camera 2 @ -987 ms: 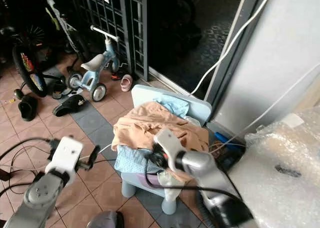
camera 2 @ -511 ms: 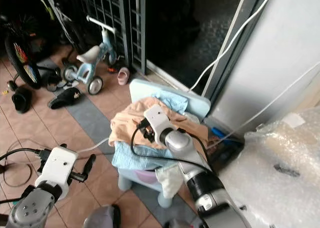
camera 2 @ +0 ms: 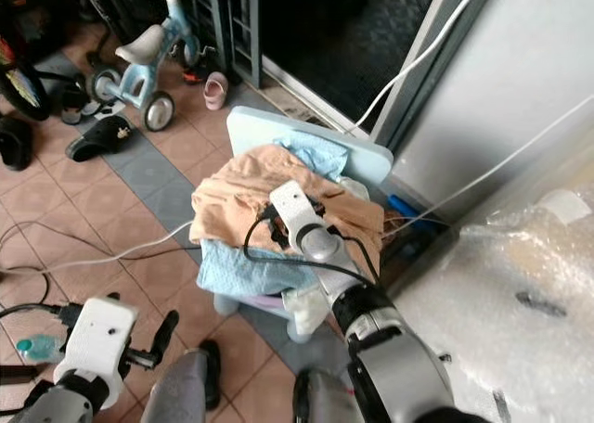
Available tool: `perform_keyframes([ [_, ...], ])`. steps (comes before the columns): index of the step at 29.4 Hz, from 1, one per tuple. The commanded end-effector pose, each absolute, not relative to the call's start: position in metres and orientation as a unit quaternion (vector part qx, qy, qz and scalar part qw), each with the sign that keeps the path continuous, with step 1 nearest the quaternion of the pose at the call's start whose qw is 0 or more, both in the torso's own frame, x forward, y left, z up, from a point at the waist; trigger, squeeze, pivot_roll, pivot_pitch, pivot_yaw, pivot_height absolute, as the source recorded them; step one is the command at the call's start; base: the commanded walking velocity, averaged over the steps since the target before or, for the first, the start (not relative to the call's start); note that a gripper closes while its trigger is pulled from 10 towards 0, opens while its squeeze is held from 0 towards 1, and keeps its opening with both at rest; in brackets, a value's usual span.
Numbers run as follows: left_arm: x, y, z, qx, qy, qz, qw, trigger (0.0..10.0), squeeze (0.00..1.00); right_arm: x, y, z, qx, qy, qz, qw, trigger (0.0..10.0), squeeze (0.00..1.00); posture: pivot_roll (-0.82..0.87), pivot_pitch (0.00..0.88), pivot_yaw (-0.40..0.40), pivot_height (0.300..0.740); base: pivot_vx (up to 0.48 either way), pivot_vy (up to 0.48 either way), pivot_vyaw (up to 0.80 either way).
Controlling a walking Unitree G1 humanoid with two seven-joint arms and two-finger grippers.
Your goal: Clothes washing
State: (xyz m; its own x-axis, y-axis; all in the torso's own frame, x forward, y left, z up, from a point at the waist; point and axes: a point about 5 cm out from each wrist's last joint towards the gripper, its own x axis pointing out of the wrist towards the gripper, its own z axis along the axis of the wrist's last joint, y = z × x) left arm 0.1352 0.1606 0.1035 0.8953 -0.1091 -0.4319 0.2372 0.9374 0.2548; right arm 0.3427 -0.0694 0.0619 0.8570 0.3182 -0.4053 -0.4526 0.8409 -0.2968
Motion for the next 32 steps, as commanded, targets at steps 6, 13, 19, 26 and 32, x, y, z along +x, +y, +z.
perform_keyframes([
  [6, 0.135, 0.157, 0.108, 0.153, 0.213, -0.09, 0.961, 10.0, 0.0, 0.331, -0.059, 0.042, -0.157, 0.234, 0.204, 0.938, 0.0, 0.0, 0.19, 0.318, -0.09, 0.74, 0.0, 0.0, 0.0],
  [13, 0.134, 0.157, 0.106, 0.143, 0.214, -0.085, 0.963, 10.0, 0.0, 0.324, -0.062, 0.031, -0.159, 0.256, 0.192, 0.934, 0.0, 0.0, 0.18, 0.293, -0.109, 0.74, 0.0, 0.0, 0.0],
  [19, 0.136, 0.157, 0.104, 0.146, 0.212, -0.082, 0.963, 10.0, 0.0, 0.324, -0.08, 0.025, -0.112, 0.288, 0.143, 0.94, 0.0, 0.0, 0.18, 0.279, -0.118, 0.74, 0.0, 0.0, 0.0],
  [26, 0.14, 0.158, 0.105, 0.145, 0.207, -0.078, 0.964, 10.0, 0.0, 0.322, -0.082, 0.021, -0.043, 0.315, 0.113, 0.941, 0.0, 0.0, 0.18, 0.276, -0.117, 0.74, 0.0, 0.0, 0.0],
  [32, 0.144, 0.158, 0.106, 0.146, 0.203, -0.077, 0.965, 10.0, 0.0, 0.324, -0.072, 0.025, -0.015, 0.315, 0.12, 0.942, 0.0, 0.0, 0.18, 0.291, -0.117, 0.74, 0.0, 0.0, 0.0],
])
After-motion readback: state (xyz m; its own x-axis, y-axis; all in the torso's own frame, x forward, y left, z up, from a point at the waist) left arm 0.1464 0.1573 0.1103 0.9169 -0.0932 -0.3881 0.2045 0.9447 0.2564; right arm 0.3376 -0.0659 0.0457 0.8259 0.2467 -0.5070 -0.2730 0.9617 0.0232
